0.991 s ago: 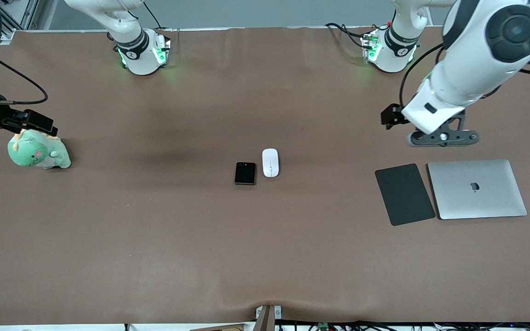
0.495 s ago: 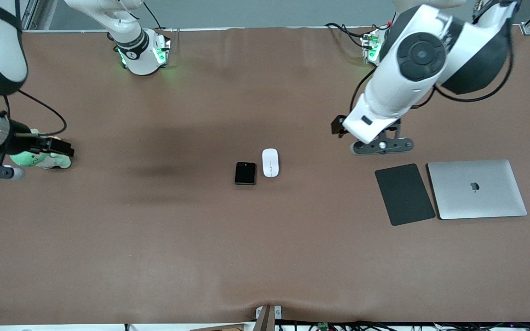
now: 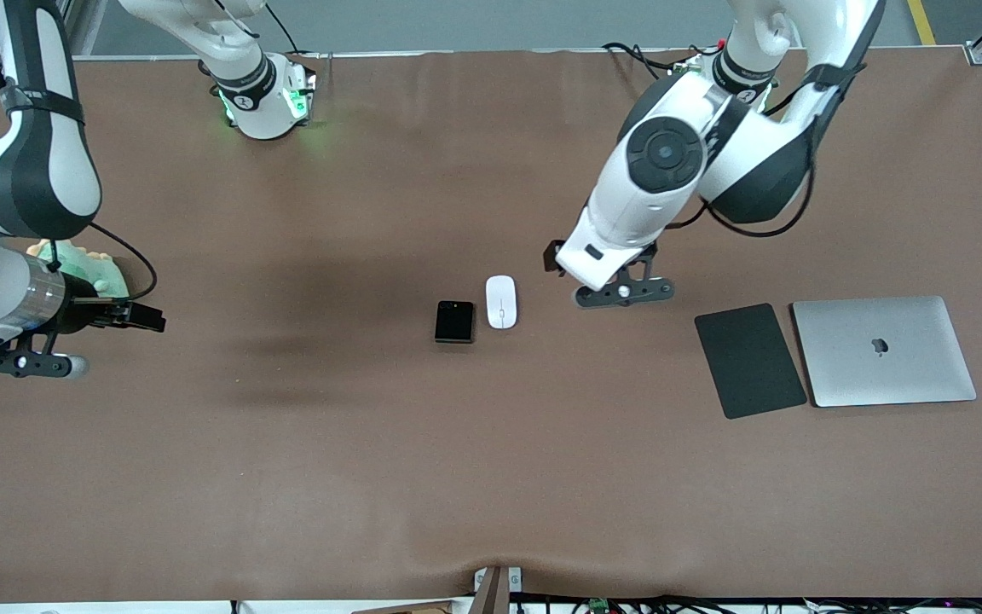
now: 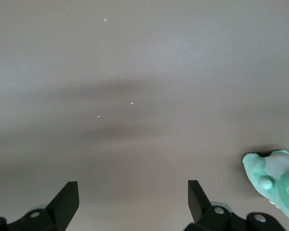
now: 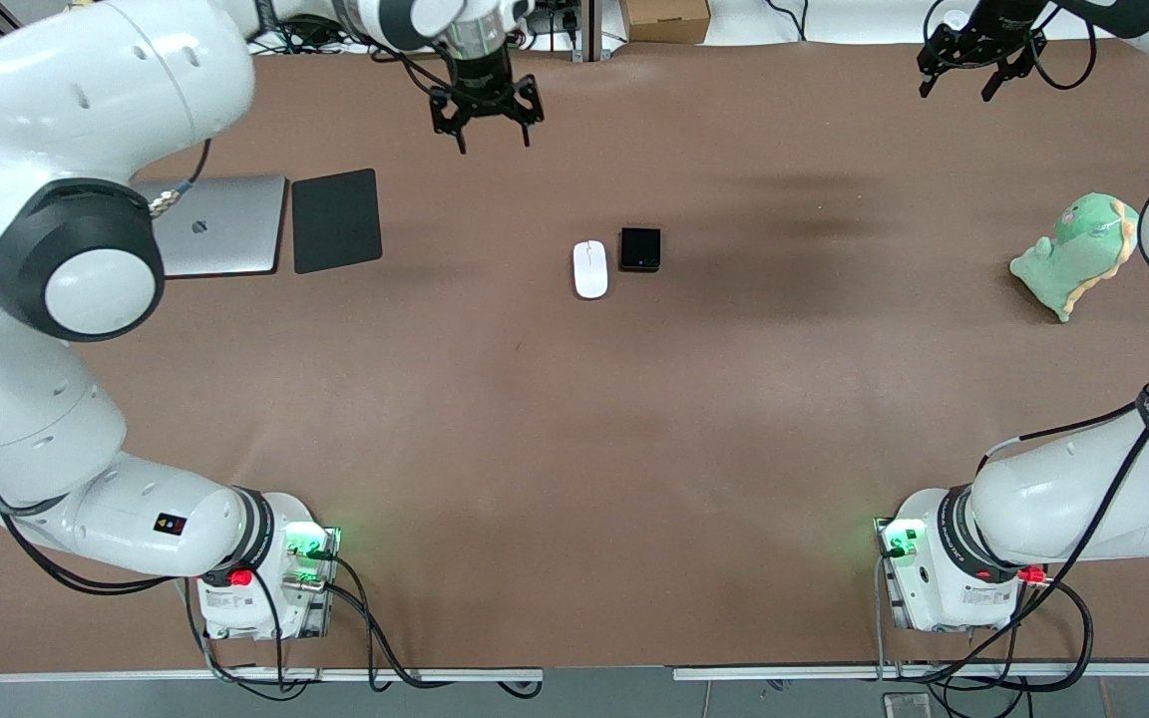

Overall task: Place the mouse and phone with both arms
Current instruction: 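Reach the left gripper toward the white mouse while the right gripper lowers, then close the left gripper on the mouse while the right gripper approaches the phone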

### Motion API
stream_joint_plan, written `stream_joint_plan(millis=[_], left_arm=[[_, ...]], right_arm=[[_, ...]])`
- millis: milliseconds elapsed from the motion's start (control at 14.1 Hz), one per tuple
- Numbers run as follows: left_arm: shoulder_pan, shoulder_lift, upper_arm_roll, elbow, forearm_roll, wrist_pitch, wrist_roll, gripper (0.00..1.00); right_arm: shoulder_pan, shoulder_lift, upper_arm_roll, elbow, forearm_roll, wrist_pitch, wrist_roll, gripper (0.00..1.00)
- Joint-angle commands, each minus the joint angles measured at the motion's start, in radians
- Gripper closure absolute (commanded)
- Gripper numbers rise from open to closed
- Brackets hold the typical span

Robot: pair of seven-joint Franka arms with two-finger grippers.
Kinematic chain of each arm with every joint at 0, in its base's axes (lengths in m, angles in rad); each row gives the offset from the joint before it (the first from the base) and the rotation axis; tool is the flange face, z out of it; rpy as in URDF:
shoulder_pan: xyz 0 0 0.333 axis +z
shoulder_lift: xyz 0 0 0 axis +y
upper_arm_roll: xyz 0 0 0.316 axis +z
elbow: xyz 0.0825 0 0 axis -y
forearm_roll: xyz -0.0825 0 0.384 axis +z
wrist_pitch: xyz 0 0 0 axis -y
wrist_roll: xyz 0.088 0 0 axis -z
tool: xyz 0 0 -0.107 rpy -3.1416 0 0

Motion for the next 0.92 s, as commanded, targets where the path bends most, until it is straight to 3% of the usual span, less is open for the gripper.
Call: stream_joint_plan(millis=[0,495,849], left_arm=[[-0.053,0.071,-0.001,0.021,0.07,0.049,-0.066,0.0],[-0.148,0.275,-0.001,0.014,0.231,0.267,-0.269,0.0],[-0.181,0.349,0.0,0.012,0.234,0.361,-0.295,0.01]], right_arm=[[0.037,-0.006,-0.001,0.011,0.012,0.016,0.013,0.0],[0.044,-0.024,-0.002,0.007,0.015,0.005,0.011,0.0],[0.068,-0.058,0.011,0.009,0.026,-0.021,0.014,0.0]])
